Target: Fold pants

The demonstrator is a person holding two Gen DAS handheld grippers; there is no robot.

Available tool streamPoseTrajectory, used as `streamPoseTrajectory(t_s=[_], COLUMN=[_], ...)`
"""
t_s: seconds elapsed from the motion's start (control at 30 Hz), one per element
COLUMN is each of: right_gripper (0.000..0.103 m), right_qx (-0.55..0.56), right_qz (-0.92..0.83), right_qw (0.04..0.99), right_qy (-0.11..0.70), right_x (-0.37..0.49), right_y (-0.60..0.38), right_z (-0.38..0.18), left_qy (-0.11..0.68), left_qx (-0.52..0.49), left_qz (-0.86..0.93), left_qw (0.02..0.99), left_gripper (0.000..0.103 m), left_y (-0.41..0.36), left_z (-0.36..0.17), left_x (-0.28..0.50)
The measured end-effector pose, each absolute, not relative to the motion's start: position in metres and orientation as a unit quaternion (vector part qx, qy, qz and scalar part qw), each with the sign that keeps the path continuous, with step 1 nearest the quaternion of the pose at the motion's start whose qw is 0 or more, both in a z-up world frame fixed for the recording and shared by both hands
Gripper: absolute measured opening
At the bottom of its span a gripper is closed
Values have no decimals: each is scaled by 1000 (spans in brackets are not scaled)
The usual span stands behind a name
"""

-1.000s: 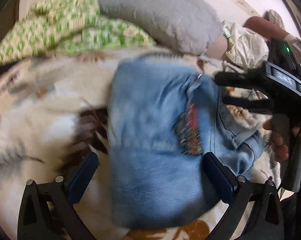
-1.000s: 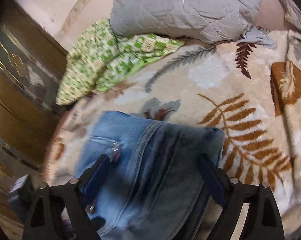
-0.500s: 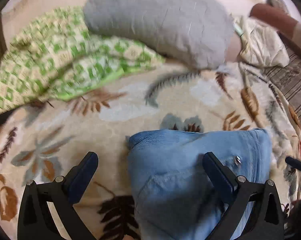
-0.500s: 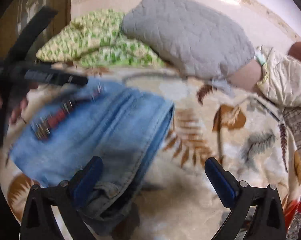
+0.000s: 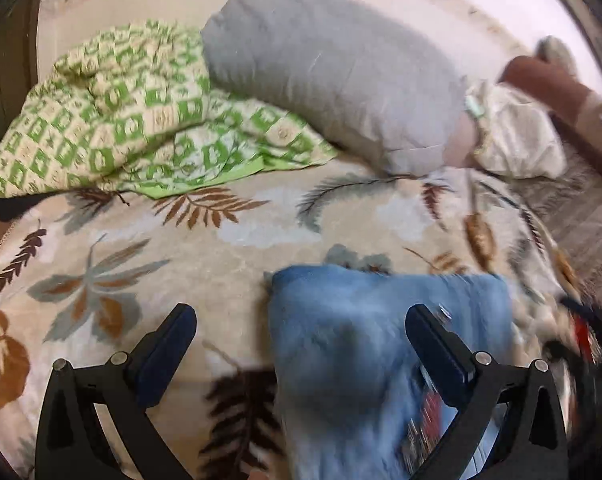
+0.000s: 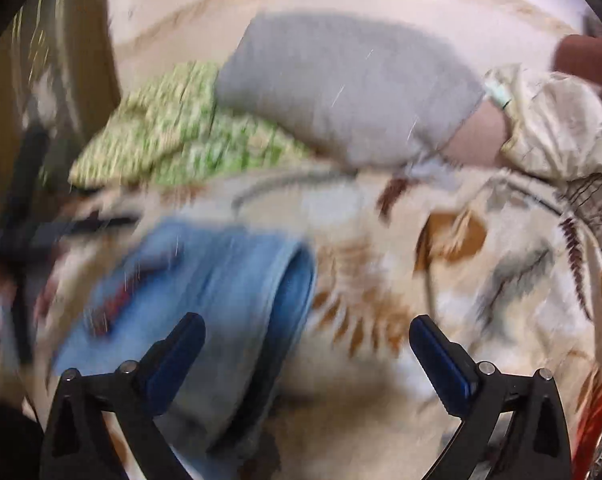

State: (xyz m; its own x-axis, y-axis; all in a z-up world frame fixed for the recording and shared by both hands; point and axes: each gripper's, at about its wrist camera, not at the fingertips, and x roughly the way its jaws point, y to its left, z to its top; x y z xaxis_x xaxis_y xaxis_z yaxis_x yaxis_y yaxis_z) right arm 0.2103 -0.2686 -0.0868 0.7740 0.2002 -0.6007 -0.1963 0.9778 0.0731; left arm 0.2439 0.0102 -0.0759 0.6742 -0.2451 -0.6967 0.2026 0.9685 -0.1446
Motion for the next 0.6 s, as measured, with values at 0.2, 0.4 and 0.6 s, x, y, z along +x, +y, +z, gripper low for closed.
streamPoseTrajectory(t_s=[0.2, 0.4, 0.6], right_gripper=[103, 103, 103], right_qx=[-21, -51, 3], right_qz=[89, 76, 79], right_qw=[939, 916, 921], right_qy=[332, 392, 383], right_x=[257, 278, 269], right_y=[-250, -249, -264], right_z=[-99, -149, -135], left_qy=[376, 400, 386], left_qx=[-3, 4, -3], left_qz=[-137, -134, -129], left_qw=[916, 907, 914], left_gripper=[103, 103, 103], left_y=[6, -3, 1], left_z=[-94, -132, -119], left_x=[201, 204, 203])
